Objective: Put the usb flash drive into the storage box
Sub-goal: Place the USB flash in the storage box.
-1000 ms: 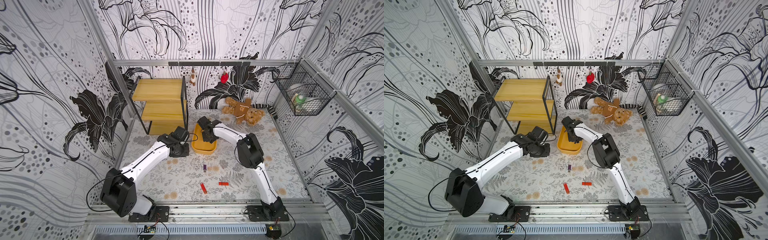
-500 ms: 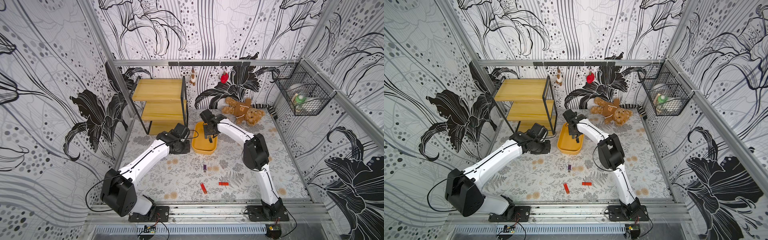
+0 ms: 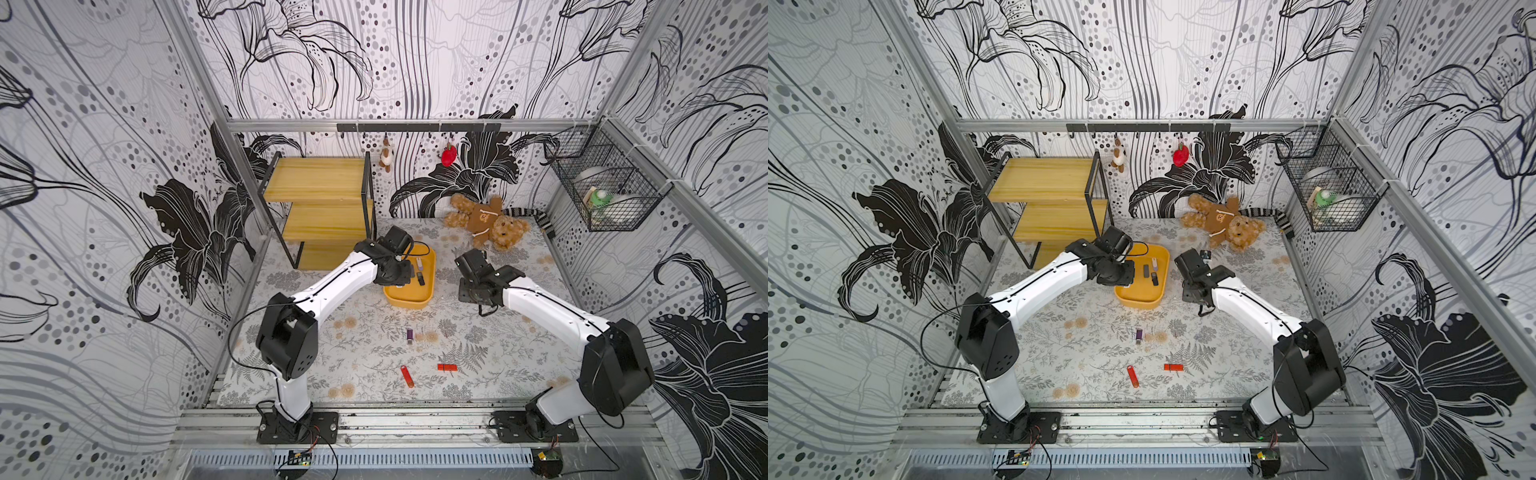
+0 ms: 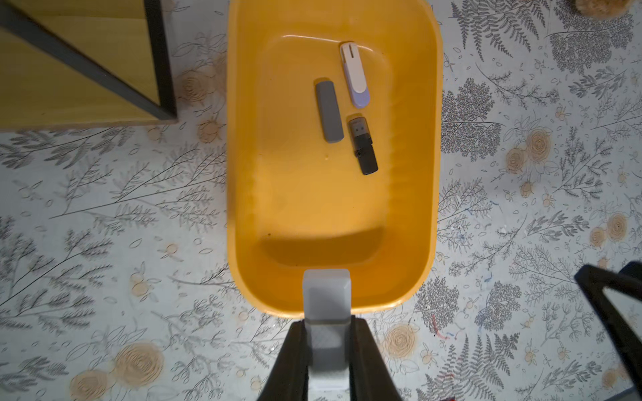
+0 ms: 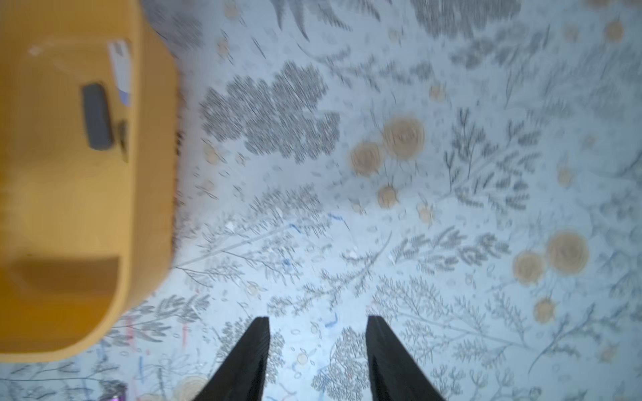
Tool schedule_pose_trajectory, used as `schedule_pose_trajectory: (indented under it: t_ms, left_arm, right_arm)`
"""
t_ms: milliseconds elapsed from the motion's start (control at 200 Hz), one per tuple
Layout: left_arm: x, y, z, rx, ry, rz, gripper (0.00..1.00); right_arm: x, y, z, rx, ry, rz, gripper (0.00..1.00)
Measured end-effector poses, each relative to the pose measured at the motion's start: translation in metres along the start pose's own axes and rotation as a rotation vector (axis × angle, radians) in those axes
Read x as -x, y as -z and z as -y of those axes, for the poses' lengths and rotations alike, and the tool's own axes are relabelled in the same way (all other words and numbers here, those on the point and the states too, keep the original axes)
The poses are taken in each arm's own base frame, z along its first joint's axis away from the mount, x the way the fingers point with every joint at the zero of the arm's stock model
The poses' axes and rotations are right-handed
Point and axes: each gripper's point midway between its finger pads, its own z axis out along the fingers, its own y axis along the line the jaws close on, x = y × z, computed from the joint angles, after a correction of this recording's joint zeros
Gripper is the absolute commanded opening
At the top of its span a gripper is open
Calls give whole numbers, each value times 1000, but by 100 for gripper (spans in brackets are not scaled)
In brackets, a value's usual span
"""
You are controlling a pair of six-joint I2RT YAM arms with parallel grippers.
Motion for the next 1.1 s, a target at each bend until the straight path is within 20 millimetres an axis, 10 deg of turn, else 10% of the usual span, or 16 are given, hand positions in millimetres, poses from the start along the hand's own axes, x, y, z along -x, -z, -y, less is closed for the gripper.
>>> schedule_pose_trajectory:
  t_ms: [330, 1101]
  left_arm:
    - [-4, -77, 28, 25, -47, -75, 0]
    - [-13, -124, 17, 81, -44, -93, 2]
  right_arm:
    - [-27, -9, 6, 50, -80, -44, 53]
    - [-44, -13, 4, 111, -107, -63, 53]
